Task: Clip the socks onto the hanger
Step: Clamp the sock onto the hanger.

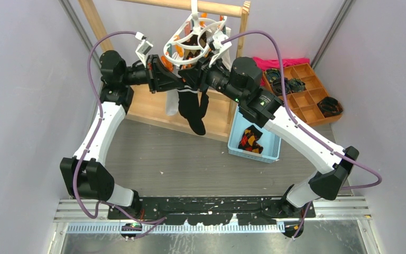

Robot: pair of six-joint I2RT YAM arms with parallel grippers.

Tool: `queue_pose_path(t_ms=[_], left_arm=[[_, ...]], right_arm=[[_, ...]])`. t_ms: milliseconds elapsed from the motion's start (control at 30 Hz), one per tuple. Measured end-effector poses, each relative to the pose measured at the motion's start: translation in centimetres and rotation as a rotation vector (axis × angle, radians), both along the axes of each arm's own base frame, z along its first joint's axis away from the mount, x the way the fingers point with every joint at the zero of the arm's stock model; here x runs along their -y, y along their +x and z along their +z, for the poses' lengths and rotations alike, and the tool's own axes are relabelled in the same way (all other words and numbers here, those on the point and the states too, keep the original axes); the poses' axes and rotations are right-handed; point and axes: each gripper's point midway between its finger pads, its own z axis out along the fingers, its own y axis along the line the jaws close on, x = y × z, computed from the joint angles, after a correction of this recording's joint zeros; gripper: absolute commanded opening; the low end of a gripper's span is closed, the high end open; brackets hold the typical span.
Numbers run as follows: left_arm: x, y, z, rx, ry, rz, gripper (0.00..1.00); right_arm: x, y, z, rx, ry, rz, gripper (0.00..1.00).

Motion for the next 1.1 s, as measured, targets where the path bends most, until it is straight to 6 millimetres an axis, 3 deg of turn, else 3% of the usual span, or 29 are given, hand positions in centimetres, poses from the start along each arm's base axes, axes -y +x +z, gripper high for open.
queue_pose_path(t_ms=[667,1100], left_arm=[[0.0,-0.6,1.1,-0.030,-0.015,-0.046,0.00],[-0.1,-1.3,0.3,-0.059,0.001,-0.088,0.00]], right_arm=[[0.2,-0.1,-0.2,0.035,-0.027,0.009,0.10],[0.1,-0.3,0.2,0.039,-0.017,0.020,0.10]])
